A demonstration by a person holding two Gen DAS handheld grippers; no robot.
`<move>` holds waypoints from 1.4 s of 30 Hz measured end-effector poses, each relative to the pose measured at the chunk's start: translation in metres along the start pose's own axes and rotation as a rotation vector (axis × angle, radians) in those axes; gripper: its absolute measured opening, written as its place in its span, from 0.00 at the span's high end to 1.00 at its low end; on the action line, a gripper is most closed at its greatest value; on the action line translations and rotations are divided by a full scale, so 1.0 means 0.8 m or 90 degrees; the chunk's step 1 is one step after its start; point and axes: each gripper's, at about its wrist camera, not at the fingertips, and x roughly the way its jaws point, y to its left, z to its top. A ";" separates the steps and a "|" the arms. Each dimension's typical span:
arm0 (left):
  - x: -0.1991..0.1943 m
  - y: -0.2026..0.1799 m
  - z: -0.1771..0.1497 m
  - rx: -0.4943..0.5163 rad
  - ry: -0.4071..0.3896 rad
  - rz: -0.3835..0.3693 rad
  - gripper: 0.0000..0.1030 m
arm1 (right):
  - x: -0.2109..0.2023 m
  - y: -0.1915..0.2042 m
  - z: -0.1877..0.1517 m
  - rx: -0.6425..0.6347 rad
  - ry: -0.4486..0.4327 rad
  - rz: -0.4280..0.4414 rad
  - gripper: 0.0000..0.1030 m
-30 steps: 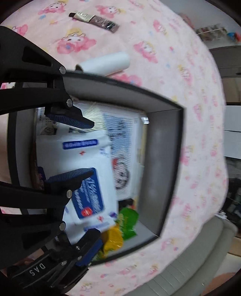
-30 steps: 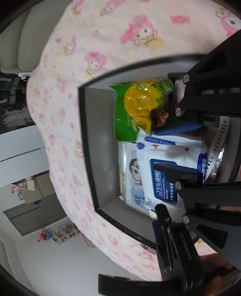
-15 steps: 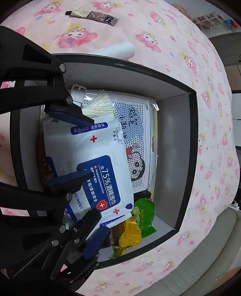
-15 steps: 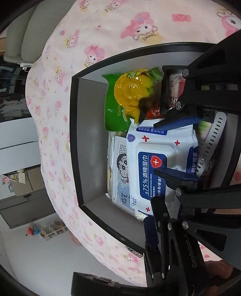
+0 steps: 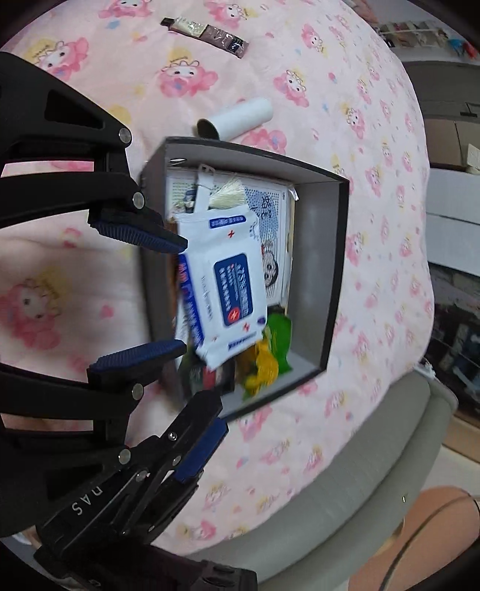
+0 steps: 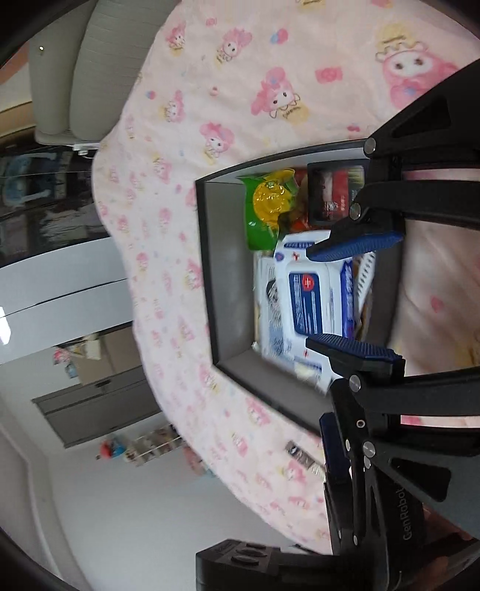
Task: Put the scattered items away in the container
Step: 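Lower the wipes pack into the box and open the right gripper, then withdraw the right tool from the box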
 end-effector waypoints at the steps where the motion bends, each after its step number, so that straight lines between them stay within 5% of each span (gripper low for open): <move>1: -0.008 0.000 -0.005 0.004 0.002 -0.023 0.52 | -0.009 0.004 -0.002 0.005 -0.005 0.006 0.64; 5: -0.032 0.004 -0.026 0.014 0.002 -0.055 0.51 | -0.044 0.020 -0.016 0.029 -0.021 0.035 0.65; 10: -0.061 0.001 -0.049 0.048 -0.027 0.004 0.53 | -0.068 0.055 -0.033 0.011 -0.023 0.072 0.64; 22: -0.125 0.041 -0.084 0.023 -0.073 0.026 0.53 | -0.087 0.119 -0.051 -0.010 -0.019 0.095 0.64; 42: -0.169 0.188 -0.147 -0.095 -0.091 0.050 0.53 | -0.031 0.255 -0.086 -0.109 0.062 0.159 0.64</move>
